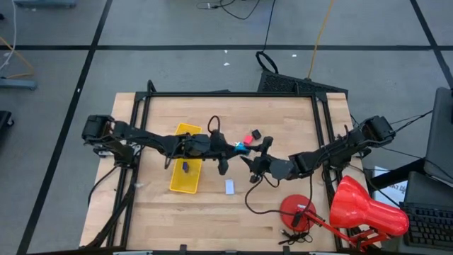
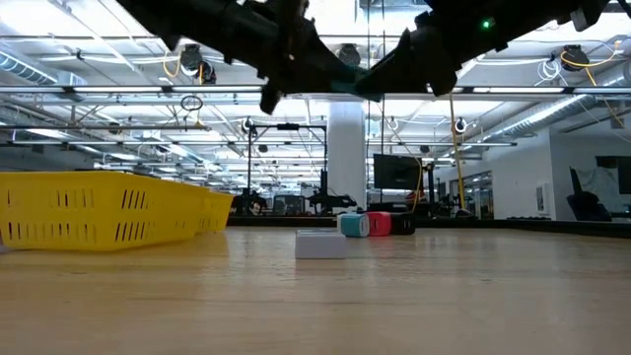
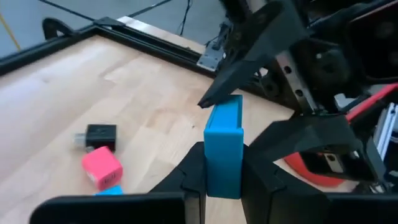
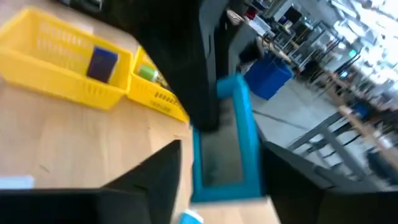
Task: Pick & Place Office items
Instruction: Put the light blue timer into the bottom yellow basket
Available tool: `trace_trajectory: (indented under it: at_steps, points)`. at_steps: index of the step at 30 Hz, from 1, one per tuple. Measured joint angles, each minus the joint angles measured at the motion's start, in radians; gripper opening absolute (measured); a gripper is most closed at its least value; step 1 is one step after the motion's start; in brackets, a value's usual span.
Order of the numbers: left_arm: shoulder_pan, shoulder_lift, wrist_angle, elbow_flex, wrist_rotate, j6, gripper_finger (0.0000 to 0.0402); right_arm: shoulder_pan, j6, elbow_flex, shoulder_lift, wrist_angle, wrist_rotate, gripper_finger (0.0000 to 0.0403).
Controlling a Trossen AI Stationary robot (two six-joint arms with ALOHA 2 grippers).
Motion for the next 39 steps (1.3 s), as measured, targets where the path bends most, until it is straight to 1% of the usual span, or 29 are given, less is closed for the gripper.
trace_trajectory:
  at_steps: [3,6,10,13,16,21,23,26,29,33,39]
  points:
    - [0.001,-0.064,-0.1,0.001,-0.034,0.015,0.0056,0.005,0.056,0.0,-0.008,-0.006,0.009,0.0244]
    - [-0.01,-0.139,-0.247,0.001,-0.065,0.027,0.0056,0.012,0.086,0.0,-0.031,-0.029,0.006,0.0266]
    - [-0.078,-0.231,-0.403,-0.009,-0.086,0.031,0.0056,0.007,0.167,-0.001,-0.09,-0.145,0.008,0.0271]
    - [-0.141,-0.299,-0.487,-0.053,-0.178,-0.04,0.0056,0.0,0.233,-0.026,-0.15,-0.227,0.036,0.0262]
    - [-0.214,-0.374,-0.495,-0.135,-0.267,-0.125,0.0056,-0.01,0.267,-0.097,-0.214,-0.214,0.033,0.025]
    - [-0.348,-0.504,-0.499,-0.305,-0.346,-0.276,0.0056,-0.035,0.298,-0.225,-0.31,-0.088,0.033,0.0234]
    - [-0.404,-0.548,-0.496,-0.366,-0.356,-0.332,0.0056,-0.04,0.291,-0.276,-0.339,-0.009,0.028,0.0229]
    - [-0.48,-0.581,-0.494,-0.435,-0.363,-0.398,0.0056,-0.044,0.267,-0.329,-0.363,0.102,0.028,0.0224]
    - [-0.532,-0.585,-0.481,-0.471,-0.398,-0.45,0.0056,-0.044,0.242,-0.359,-0.371,0.164,0.027,0.0224]
    - [-0.563,-0.585,-0.497,-0.499,-0.408,-0.502,0.0056,-0.044,0.235,-0.362,-0.372,0.175,0.025,0.0224]
    - [-0.581,-0.585,-0.645,-0.501,-0.397,-0.626,0.0056,-0.044,0.234,-0.362,-0.371,0.176,0.025,0.0224]
